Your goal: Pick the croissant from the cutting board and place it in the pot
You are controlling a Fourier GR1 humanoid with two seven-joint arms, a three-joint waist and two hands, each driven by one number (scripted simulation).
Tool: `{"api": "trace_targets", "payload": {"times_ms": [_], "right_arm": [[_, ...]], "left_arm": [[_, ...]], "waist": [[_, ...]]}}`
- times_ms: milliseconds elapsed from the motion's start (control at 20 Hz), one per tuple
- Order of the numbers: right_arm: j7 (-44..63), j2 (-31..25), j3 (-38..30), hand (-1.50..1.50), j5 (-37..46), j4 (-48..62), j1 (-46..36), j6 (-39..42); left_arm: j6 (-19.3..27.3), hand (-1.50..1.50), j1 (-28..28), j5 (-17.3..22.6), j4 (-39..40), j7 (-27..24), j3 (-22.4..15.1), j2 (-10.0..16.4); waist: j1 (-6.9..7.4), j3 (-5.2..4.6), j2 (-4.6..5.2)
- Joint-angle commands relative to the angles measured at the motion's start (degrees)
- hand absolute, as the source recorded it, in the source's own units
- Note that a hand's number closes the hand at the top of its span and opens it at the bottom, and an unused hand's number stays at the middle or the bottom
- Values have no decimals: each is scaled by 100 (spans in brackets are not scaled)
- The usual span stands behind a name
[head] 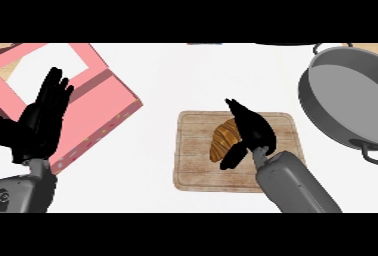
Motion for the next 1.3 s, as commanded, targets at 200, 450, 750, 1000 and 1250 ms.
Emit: {"api": "trace_targets", "payload": {"times_ms": [200, 450, 750, 1000, 1250], "right_arm": [[-417, 329, -384, -150, 573, 588, 194, -62], [-713, 320, -36, 150, 701, 501, 35, 513], [-1222, 542, -285, 150, 1171, 760, 57, 299], [-1510, 768, -368, 150, 1468, 1252, -52, 102], [-1436, 491, 242, 150, 1439, -403, 740, 909]], "left_arm": [[-180, 0, 477, -28, -503, 94, 58, -113], [-121, 0, 182, -80, -139, 60, 139, -146], [-374, 0, 15, 27, -252, 226, 359, 11], [-167, 0, 324, -282, -397, 31, 52, -368], [-256, 0, 27, -177, 79, -98, 314, -237]], "waist": [[16, 1, -2], [-1, 0, -4], [2, 1, -5], [9, 1, -3], [-72, -2, -16]]}}
